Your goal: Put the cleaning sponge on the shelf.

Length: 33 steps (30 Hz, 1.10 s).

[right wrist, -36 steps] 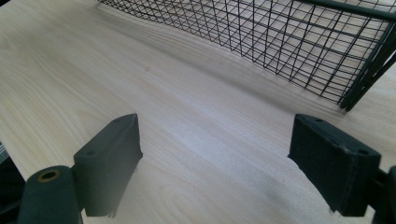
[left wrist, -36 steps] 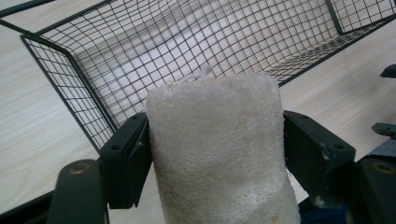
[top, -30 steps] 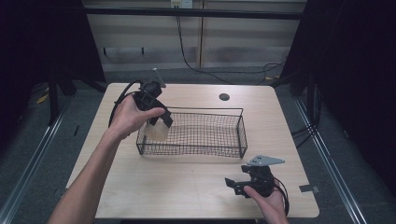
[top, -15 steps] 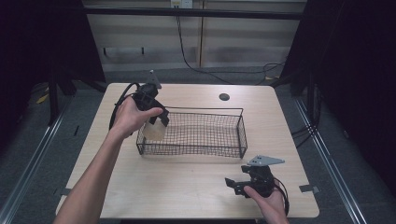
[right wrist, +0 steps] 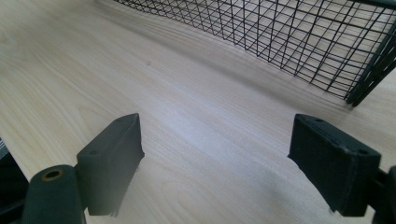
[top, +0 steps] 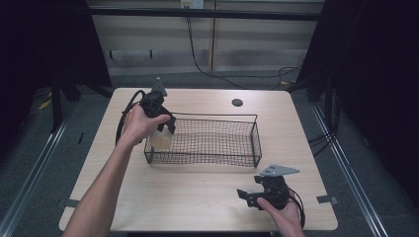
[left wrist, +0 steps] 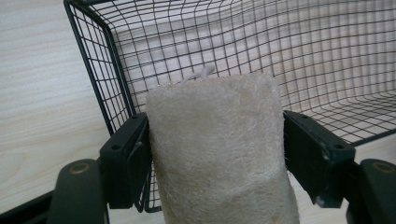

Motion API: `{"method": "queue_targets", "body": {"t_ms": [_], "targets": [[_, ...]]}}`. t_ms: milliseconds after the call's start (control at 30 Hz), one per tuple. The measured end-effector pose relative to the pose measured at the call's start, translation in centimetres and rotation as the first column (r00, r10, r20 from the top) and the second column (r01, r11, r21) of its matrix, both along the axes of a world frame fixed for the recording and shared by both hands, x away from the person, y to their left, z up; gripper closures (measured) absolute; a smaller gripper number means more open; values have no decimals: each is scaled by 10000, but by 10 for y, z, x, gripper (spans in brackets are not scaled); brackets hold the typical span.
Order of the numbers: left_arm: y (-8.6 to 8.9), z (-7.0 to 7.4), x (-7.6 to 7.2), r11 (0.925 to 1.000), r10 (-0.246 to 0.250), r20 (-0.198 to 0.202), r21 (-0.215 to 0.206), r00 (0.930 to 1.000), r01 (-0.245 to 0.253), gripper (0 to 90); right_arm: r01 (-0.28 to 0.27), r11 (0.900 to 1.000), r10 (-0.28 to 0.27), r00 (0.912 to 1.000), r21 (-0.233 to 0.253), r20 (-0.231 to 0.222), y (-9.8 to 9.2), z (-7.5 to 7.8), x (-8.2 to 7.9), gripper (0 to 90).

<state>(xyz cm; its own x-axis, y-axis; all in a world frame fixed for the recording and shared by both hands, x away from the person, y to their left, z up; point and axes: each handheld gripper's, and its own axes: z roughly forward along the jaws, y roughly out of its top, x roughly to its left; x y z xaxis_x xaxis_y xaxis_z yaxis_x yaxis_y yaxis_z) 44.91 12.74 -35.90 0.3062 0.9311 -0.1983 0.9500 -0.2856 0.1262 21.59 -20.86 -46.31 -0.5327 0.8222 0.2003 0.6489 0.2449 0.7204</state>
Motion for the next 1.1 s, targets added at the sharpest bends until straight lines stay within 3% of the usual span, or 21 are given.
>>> {"method": "queue_targets", "body": {"t_ms": [167,533,633,733,900,1000,1100], "targets": [[-3,-6,4,10000,31,-55,-74,10000,-32,280,-25,10000,25,10000,37,-40,-1,0,1,166],[-5,-27,10,9995,110,-392,302,9992,-98,279,-68,9999,69,9999,81,-112,0,0,0,166],[-5,-34,11,9988,274,-398,428,9988,-257,279,-75,9999,77,9999,106,-115,0,0,-1,166],[-7,-39,11,9971,18,-610,761,9981,28,279,-66,9999,67,9999,92,-120,0,-1,0,166],[-8,-41,11,9970,32,-550,779,9985,11,278,-110,9998,112,9998,136,-158,1,0,-1,166],[-8,-44,11,9971,279,-554,722,9981,-238,279,-106,9998,108,9998,142,-158,1,0,-1,166],[-8,-51,12,9964,296,-736,809,9968,-236,278,-105,9998,108,9998,139,-153,1,-1,0,166]]}}
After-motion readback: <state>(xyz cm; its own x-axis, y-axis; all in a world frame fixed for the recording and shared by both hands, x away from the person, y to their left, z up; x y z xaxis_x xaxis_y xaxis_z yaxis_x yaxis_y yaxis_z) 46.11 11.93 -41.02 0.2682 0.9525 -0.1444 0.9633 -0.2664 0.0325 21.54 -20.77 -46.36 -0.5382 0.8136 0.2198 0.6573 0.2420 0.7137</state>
